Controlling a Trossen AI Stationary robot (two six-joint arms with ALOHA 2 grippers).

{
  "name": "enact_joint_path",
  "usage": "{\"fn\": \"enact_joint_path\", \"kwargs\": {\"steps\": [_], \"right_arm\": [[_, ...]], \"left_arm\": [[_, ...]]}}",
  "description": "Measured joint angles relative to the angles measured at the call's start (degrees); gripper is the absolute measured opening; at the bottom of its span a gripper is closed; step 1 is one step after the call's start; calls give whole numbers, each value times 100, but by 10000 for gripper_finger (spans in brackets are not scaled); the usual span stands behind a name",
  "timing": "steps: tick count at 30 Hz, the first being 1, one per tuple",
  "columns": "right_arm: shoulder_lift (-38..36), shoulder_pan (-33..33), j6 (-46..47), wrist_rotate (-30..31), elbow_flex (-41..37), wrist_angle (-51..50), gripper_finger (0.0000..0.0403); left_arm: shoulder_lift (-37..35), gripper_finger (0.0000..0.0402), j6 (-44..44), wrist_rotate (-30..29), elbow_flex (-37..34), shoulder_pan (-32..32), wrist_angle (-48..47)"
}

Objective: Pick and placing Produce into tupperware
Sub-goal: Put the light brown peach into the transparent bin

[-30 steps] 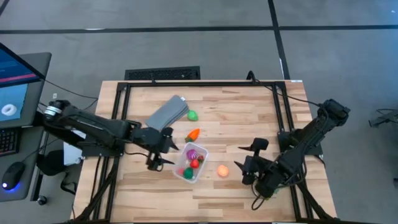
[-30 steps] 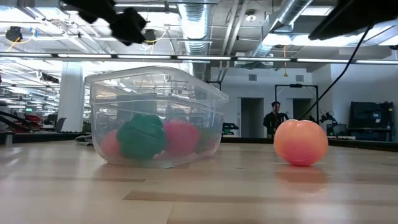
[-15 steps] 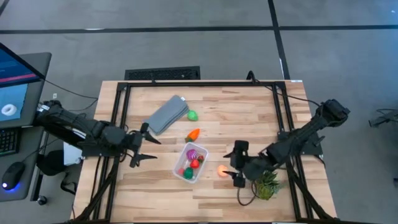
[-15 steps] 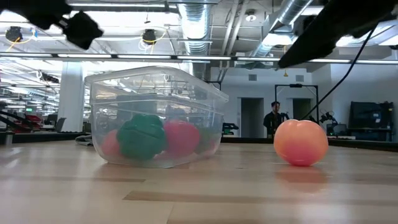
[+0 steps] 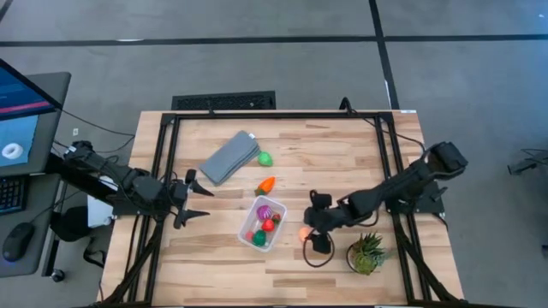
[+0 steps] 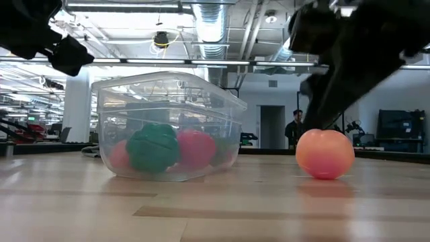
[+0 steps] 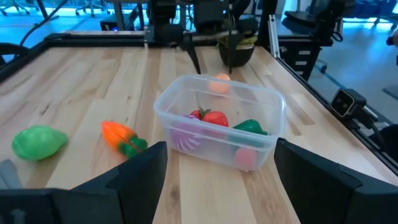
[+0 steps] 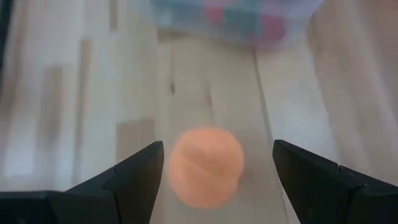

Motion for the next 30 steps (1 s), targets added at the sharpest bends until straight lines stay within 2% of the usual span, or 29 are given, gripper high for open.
{"fn": "enact_joint_path", "kwargs": {"steps": [7, 25, 30], "right_arm": [[551, -107, -110, -443, 291, 28, 324], [729, -108, 120, -452, 382, -790, 325], [692, -110, 243, -463, 384, -974, 339]], "left_arm": [[-98, 286, 16, -11, -9, 0, 0], [-98, 286, -25, -25, -9, 2, 35], [-98, 286, -21, -121, -9, 2, 43]]}}
